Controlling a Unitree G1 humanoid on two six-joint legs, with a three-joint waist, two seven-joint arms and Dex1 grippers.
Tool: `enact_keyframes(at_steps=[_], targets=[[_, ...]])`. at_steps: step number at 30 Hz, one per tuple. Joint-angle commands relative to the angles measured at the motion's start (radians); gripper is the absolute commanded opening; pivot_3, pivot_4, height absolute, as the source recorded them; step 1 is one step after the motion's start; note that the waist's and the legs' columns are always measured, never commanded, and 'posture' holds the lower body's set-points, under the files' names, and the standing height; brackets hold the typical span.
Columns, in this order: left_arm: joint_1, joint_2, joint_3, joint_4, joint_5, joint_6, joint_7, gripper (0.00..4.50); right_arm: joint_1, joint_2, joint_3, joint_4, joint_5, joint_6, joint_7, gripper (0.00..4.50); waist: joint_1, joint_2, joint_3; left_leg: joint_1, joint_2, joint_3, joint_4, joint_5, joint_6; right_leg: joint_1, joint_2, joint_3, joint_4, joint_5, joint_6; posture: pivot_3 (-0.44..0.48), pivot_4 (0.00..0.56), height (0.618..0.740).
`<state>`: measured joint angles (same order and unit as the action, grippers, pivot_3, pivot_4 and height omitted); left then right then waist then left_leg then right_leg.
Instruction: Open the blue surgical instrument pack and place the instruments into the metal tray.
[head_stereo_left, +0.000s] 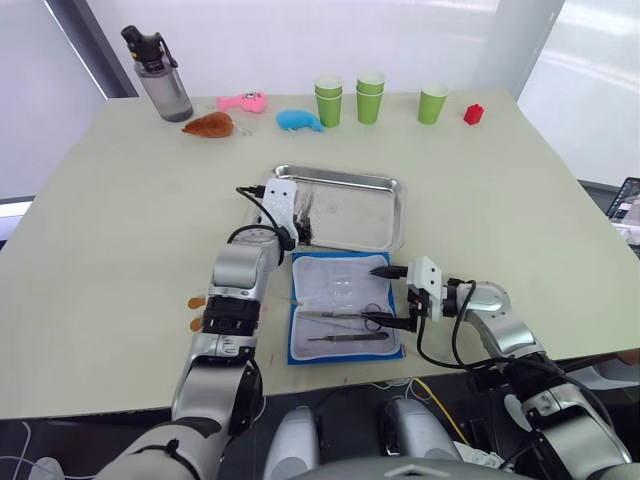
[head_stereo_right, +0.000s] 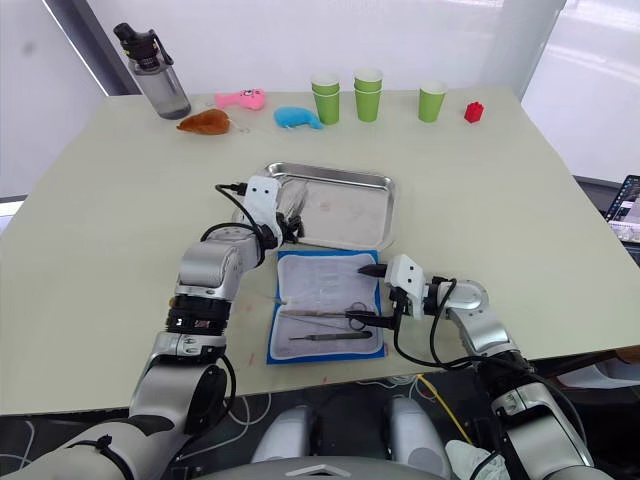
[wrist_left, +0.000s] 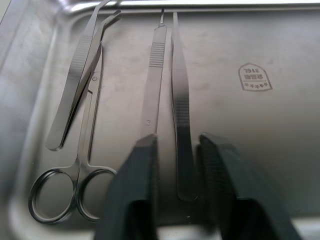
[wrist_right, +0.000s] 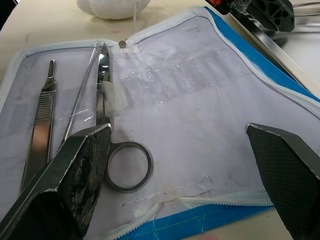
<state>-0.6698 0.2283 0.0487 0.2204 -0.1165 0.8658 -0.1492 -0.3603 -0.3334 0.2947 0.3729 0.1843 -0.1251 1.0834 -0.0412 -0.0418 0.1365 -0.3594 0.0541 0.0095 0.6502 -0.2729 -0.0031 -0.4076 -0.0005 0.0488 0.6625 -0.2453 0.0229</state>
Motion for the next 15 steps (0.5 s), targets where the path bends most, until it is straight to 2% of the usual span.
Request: enact_keyframes(at_steps=[1, 2, 4, 5, 15], targets=[[-0.021, 0.0, 0.022, -0.032, -0.014, -0.003, -0.004, 2.94, 0.065, -0.017, 0.054, 0.124, -0.095, 0.051, -0.025, 4.5, 0.0, 0.0, 0.0, 0.0, 0.0, 0.0, 0.0, 0.0, 0.0, 0.0, 0.0, 0.0, 0.0, 0.0, 0.0, 0.0, 0.15, 0.734], [-0.02, 0.001, 0.023, -0.036, -0.016, -0.002, -0.005, 3.39, 0.065, -0.017, 0.053, 0.125, -0.095, 0.05, -0.026, 4.5, 0.0, 0.0, 0.0, 0.0, 0.0, 0.0, 0.0, 0.0, 0.0, 0.0, 0.0, 0.0, 0.0, 0.0, 0.0, 0.0, 0.15, 0.734], [-0.019, 0.003, 0.024, -0.047, -0.019, -0.003, -0.011, 3.94, 0.064, -0.016, 0.054, 0.126, -0.096, 0.05, -0.026, 4.5, 0.0, 0.0, 0.0, 0.0, 0.0, 0.0, 0.0, 0.0, 0.0, 0.0, 0.0, 0.0, 0.0, 0.0, 0.0, 0.0, 0.15, 0.734], [-0.02, 0.003, 0.025, -0.053, -0.021, -0.003, -0.014, 4.48, 0.064, -0.016, 0.054, 0.126, -0.096, 0.05, -0.026, 4.5, 0.0, 0.0, 0.0, 0.0, 0.0, 0.0, 0.0, 0.0, 0.0, 0.0, 0.0, 0.0, 0.0, 0.0, 0.0, 0.0, 0.15, 0.734], [-0.024, 0.005, 0.024, -0.128, -0.048, -0.012, -0.057, 4.48, 0.063, -0.014, 0.056, 0.127, -0.097, 0.049, -0.027, 4.5, 0.0, 0.0, 0.0, 0.0, 0.0, -0.001, 0.0, 0.0, 0.0, 0.0, 0.0, 0.0, 0.0, 0.0, 0.0, 0.0, 0.15, 0.734]])
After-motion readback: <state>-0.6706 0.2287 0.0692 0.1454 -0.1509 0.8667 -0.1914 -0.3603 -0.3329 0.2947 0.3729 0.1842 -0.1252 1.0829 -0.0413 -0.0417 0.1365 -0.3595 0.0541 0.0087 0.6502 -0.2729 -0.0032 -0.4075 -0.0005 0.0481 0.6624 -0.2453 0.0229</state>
